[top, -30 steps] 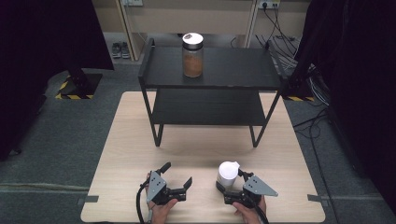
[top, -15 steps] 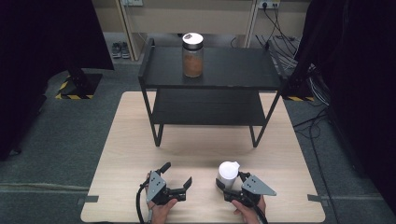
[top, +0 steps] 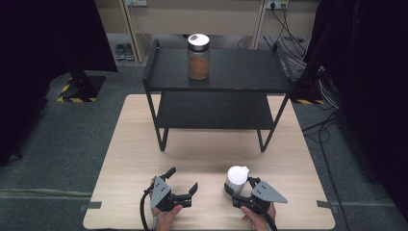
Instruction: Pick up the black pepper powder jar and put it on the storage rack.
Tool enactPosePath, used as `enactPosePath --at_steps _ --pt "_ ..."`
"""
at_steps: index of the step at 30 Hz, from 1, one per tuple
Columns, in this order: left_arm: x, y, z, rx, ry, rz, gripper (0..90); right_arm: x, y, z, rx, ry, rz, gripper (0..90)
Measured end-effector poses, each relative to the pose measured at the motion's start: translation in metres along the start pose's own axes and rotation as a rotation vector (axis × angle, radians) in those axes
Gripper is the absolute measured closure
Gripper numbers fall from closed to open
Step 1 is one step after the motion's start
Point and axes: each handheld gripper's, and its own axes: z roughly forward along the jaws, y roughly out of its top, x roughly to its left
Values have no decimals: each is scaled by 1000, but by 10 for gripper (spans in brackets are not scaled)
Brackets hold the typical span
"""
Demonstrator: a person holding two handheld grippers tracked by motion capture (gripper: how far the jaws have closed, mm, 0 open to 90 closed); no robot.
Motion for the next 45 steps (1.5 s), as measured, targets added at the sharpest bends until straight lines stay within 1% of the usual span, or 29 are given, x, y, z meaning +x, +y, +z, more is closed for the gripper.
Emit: enactPosePath --at_steps 11,19,27,31,38,45 --pt "0 0 0 1 0 0 10 -2 5 -6 -20 -8 9 306" --pt "0 0 0 2 -2 -1 9 -6 8 -9 -29 -4 21 306" --pt "0 1 0 4 -3 -2 9 -8 18 -10 -41 -5 16 306" --pt "1 0 0 1 -3 -4 10 -9 26 -9 -43 -5 5 306" --pt "1 0 0 0 -3 -4 9 -12 49 -8 -44 -4 -8 306" --pt "1 0 0 -2 -3 -5 9 -18 69 -7 -71 5 -11 306"
